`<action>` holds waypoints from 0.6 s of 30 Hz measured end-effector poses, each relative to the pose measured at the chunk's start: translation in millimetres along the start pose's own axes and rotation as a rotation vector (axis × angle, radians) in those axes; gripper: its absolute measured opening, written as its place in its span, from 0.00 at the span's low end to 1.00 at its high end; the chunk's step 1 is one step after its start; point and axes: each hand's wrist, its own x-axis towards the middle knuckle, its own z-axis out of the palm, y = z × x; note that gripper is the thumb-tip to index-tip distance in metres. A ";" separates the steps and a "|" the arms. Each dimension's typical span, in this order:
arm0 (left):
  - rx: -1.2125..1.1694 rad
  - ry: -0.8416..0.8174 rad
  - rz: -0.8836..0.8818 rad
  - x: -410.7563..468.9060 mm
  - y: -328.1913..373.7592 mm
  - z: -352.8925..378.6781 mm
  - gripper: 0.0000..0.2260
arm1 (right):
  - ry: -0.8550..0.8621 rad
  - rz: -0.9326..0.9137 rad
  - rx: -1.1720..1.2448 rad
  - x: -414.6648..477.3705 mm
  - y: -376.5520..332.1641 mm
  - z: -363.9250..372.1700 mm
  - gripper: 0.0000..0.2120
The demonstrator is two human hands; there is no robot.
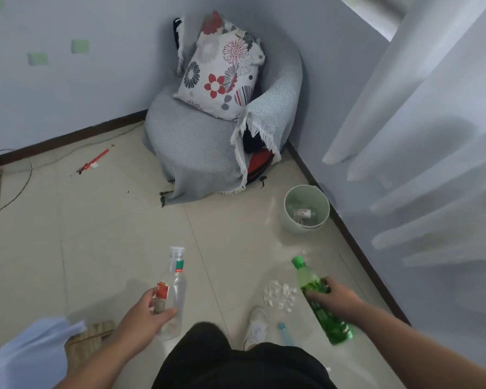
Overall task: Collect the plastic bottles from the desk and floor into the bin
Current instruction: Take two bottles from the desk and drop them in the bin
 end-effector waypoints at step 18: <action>0.287 -0.230 0.231 273.1 266.2 -115.3 0.36 | 0.246 0.249 0.455 110.6 -130.6 -96.0 0.31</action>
